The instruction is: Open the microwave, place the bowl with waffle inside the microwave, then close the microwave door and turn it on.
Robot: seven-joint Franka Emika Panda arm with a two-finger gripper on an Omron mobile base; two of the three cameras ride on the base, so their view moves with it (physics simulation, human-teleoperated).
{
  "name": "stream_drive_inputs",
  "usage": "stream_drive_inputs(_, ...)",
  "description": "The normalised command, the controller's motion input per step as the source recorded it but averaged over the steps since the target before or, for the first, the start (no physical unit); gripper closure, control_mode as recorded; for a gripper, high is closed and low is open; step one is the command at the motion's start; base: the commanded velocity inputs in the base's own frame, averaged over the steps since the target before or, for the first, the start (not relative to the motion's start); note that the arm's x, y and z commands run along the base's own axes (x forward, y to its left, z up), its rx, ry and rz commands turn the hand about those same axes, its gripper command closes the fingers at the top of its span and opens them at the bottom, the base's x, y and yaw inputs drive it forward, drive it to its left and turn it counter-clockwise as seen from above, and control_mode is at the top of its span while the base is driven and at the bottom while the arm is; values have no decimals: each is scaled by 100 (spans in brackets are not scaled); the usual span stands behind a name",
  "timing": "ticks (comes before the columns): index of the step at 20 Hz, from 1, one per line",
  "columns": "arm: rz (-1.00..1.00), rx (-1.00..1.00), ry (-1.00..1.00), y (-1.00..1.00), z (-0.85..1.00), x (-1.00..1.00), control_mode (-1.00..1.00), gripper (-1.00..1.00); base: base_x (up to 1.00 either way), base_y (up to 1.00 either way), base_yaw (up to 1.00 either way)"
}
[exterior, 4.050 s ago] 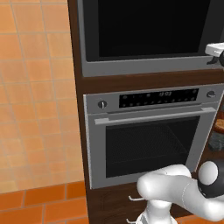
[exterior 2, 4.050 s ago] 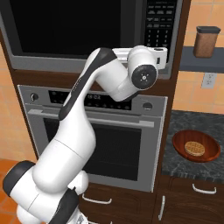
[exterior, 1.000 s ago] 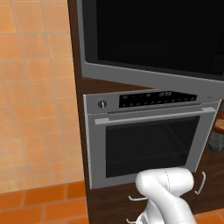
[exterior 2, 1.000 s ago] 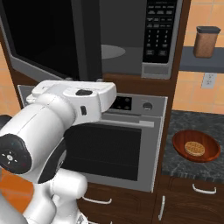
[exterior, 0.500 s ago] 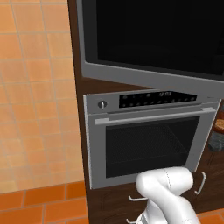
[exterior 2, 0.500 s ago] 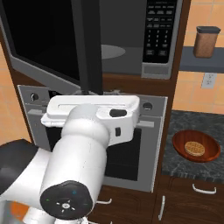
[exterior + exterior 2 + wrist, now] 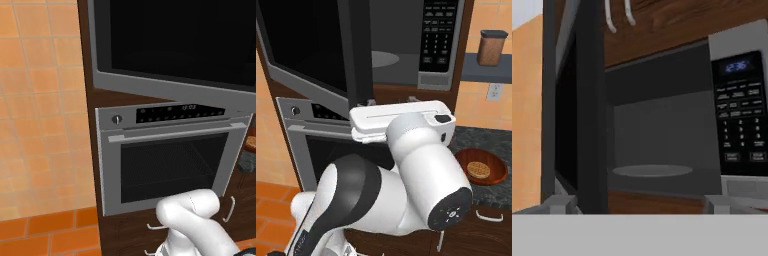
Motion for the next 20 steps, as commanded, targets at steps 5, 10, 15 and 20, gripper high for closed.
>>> stream_drive_inputs(5, 21, 5, 0, -4, 0, 35, -100, -100, 0, 0, 0)
stream_drive_inputs(10, 18, 4, 0, 6, 0, 35, -100, -100, 0, 0, 0)
stream_drive_inputs(15, 13, 2, 0, 10, 0, 33, -100, -100, 0, 0, 0)
stream_drive_inputs(20, 17, 1, 0, 7, -7, 32, -100, -100, 0, 0, 0)
